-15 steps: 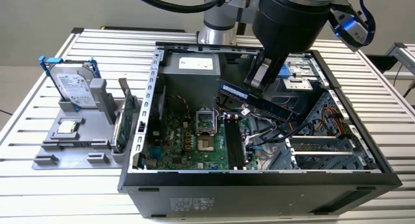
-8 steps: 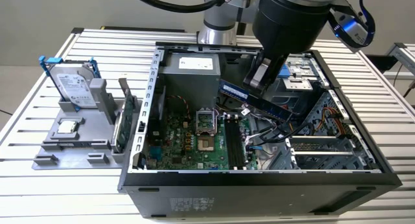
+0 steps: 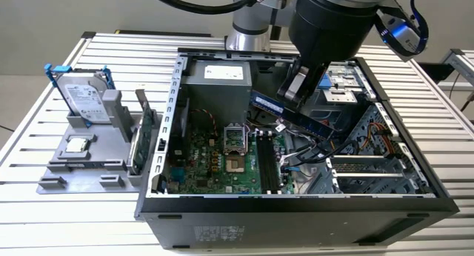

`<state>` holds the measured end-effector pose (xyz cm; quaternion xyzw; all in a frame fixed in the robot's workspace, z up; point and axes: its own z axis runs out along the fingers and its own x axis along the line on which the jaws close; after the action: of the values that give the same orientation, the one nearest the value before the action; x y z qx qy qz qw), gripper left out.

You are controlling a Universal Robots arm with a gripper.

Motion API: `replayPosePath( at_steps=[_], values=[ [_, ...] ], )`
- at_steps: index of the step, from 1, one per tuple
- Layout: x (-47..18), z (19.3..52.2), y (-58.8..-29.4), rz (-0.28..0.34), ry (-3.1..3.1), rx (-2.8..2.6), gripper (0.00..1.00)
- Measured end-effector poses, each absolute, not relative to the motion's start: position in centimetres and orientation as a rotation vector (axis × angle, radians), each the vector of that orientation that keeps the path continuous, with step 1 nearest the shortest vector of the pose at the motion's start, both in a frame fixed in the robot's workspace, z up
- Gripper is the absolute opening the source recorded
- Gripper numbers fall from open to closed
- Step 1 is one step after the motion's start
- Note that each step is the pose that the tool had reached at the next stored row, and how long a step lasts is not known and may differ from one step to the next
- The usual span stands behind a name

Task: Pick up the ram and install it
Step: 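Insert the ram into the slot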

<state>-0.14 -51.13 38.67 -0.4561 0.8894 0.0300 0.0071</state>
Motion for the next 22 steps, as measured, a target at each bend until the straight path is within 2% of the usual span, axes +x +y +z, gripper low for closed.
replayPosePath(
  at_steps=[22],
  values=[
    [-0.12,38.63,-51.13,0.092,2.878,-1.209,0.0]
  ],
)
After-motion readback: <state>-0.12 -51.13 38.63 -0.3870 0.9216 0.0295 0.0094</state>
